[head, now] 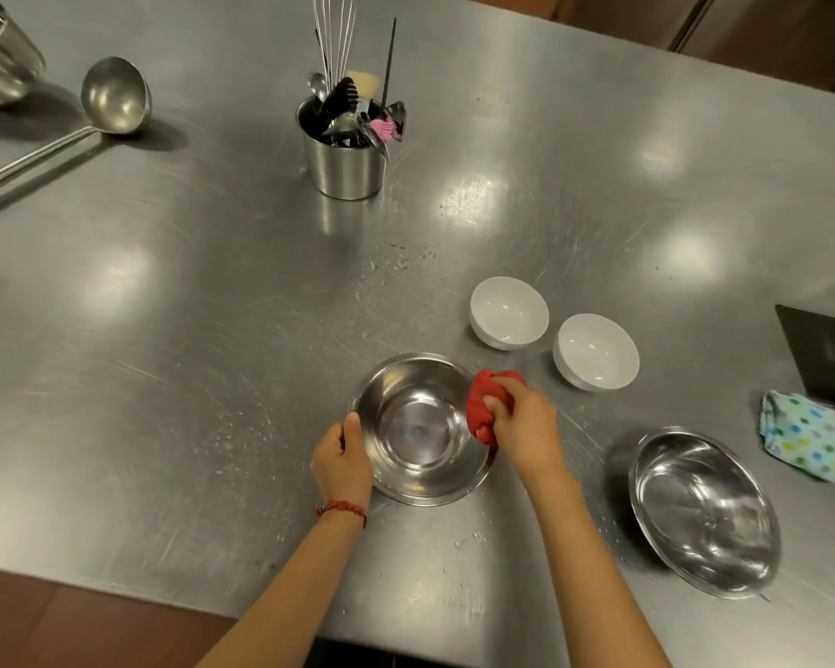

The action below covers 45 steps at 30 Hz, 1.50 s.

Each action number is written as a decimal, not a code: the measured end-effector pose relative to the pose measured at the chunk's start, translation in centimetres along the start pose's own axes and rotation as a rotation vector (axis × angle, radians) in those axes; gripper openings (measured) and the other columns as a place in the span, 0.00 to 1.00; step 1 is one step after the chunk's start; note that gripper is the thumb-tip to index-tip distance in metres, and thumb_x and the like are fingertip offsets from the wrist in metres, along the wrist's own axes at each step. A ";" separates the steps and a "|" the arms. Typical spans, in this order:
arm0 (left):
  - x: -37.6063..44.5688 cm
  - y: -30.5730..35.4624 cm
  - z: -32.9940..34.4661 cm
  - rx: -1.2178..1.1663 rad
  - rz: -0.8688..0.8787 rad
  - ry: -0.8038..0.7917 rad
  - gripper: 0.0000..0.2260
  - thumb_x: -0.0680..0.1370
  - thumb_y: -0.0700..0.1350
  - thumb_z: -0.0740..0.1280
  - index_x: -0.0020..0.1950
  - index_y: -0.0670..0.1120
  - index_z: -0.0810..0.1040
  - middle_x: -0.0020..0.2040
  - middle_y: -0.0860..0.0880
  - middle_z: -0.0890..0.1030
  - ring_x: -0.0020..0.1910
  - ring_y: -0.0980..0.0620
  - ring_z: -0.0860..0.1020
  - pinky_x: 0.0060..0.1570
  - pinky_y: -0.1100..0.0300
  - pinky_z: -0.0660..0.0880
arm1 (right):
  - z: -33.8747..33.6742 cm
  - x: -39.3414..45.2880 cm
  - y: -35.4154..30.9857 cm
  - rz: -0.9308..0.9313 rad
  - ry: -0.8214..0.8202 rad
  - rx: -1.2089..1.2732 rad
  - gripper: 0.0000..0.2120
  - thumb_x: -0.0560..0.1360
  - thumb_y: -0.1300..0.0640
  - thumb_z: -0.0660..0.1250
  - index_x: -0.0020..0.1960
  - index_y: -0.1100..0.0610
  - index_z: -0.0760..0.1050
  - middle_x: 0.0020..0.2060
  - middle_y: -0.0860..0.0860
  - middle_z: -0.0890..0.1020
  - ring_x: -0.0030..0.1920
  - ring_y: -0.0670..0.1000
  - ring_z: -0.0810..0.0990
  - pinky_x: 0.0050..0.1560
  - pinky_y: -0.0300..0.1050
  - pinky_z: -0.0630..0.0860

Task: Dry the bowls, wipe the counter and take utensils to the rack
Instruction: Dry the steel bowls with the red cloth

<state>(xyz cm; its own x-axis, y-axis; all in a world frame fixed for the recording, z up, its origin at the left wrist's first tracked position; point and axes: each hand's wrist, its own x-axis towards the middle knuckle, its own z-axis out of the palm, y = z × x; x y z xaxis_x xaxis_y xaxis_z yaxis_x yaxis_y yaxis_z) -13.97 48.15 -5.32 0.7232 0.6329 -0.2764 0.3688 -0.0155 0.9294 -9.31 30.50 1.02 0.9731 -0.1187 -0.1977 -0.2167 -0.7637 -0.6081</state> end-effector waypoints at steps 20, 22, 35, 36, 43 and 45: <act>-1.4 -0.7 0.1 0.055 0.001 0.025 0.18 0.79 0.43 0.59 0.29 0.41 0.67 0.27 0.47 0.68 0.30 0.49 0.66 0.34 0.58 0.62 | 5.5 -11.2 -1.4 -0.146 0.018 0.085 0.17 0.78 0.56 0.62 0.66 0.53 0.71 0.60 0.54 0.74 0.54 0.51 0.76 0.52 0.28 0.64; -1.4 -0.5 0.1 0.040 0.006 0.021 0.18 0.79 0.43 0.59 0.28 0.42 0.66 0.26 0.47 0.67 0.30 0.49 0.65 0.33 0.58 0.62 | 5.2 -11.1 -1.1 -0.131 0.023 0.099 0.17 0.77 0.56 0.62 0.66 0.53 0.72 0.60 0.54 0.74 0.55 0.50 0.76 0.52 0.28 0.64; -1.7 -0.1 -0.6 -0.032 -0.089 -0.119 0.19 0.79 0.47 0.59 0.29 0.42 0.68 0.25 0.43 0.71 0.21 0.50 0.71 0.17 0.65 0.70 | 2.2 -6.9 2.5 0.095 0.197 0.299 0.15 0.75 0.58 0.66 0.61 0.56 0.75 0.56 0.58 0.79 0.56 0.57 0.77 0.58 0.43 0.69; -1.6 0.0 -0.9 -0.021 -0.089 -0.157 0.19 0.79 0.48 0.59 0.29 0.43 0.68 0.24 0.44 0.71 0.18 0.53 0.71 0.16 0.67 0.69 | 2.0 -6.7 2.6 0.117 0.214 0.349 0.15 0.75 0.59 0.66 0.61 0.55 0.75 0.55 0.57 0.80 0.56 0.57 0.77 0.59 0.46 0.70; -0.2 0.4 -3.8 0.313 0.129 -0.222 0.10 0.75 0.50 0.66 0.40 0.46 0.70 0.37 0.47 0.76 0.36 0.46 0.76 0.33 0.59 0.71 | 0.7 -7.4 3.3 0.174 0.323 0.532 0.13 0.73 0.62 0.69 0.57 0.55 0.78 0.51 0.55 0.82 0.49 0.53 0.78 0.56 0.49 0.74; -0.3 1.1 -4.1 0.405 0.350 -0.207 0.07 0.74 0.45 0.69 0.45 0.43 0.74 0.42 0.45 0.76 0.40 0.47 0.74 0.38 0.59 0.70 | 0.5 -7.5 3.2 0.161 0.310 0.577 0.14 0.72 0.63 0.69 0.57 0.54 0.77 0.49 0.53 0.81 0.48 0.51 0.79 0.53 0.46 0.75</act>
<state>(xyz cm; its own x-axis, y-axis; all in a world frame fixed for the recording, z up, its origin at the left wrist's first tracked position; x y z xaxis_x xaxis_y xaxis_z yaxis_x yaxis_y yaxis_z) -16.23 51.13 -3.21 0.9265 0.3730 -0.0490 0.2516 -0.5176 0.8178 -17.39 29.23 0.18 0.8838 -0.4454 -0.1431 -0.2850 -0.2701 -0.9197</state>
